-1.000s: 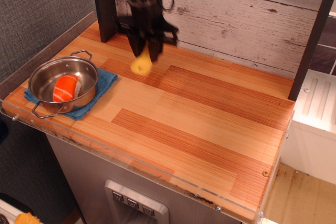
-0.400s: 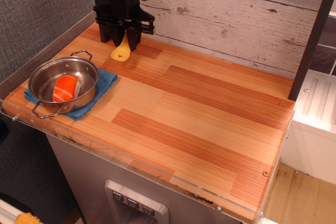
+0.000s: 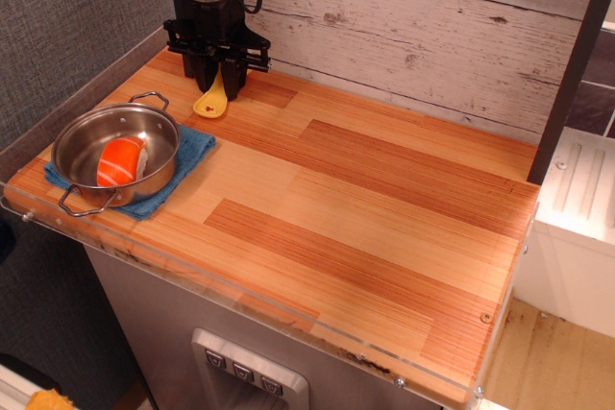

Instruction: Move the yellow brush to the top left corner of the table.

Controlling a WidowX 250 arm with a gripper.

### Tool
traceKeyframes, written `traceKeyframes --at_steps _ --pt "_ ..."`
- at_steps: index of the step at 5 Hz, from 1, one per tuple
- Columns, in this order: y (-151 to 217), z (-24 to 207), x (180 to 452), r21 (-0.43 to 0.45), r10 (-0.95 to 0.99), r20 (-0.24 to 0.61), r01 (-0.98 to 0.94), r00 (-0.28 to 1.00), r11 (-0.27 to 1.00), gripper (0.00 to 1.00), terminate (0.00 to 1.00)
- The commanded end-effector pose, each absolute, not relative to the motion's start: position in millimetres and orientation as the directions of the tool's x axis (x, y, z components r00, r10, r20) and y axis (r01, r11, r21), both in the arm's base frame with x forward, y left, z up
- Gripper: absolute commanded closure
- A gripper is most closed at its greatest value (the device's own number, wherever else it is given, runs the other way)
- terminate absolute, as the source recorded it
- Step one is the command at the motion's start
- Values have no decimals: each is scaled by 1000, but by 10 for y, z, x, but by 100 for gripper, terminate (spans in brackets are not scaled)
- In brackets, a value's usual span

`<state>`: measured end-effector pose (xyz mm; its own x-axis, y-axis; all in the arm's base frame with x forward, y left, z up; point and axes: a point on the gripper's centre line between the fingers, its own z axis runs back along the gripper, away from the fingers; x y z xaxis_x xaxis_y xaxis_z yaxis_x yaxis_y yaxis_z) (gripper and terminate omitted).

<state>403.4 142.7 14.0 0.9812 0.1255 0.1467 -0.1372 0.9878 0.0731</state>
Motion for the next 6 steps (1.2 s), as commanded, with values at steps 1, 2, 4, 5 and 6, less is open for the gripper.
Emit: traceKeyframes --at_steps 1,2,4,5,6 --pt "1475 420 4029 70 78 205 -94 976 993 0 0" --pt "1459 738 4001 47 67 272 -83 960 995 0 0" --pt "1204 1355 3726 10 2 353 -6 936 1000 0 0" --pt "1013 1281 3571 -15 -28 268 33 963 999 0 0" --pt "766 1205 3291 15 -43 205 40 978 999 0 0"
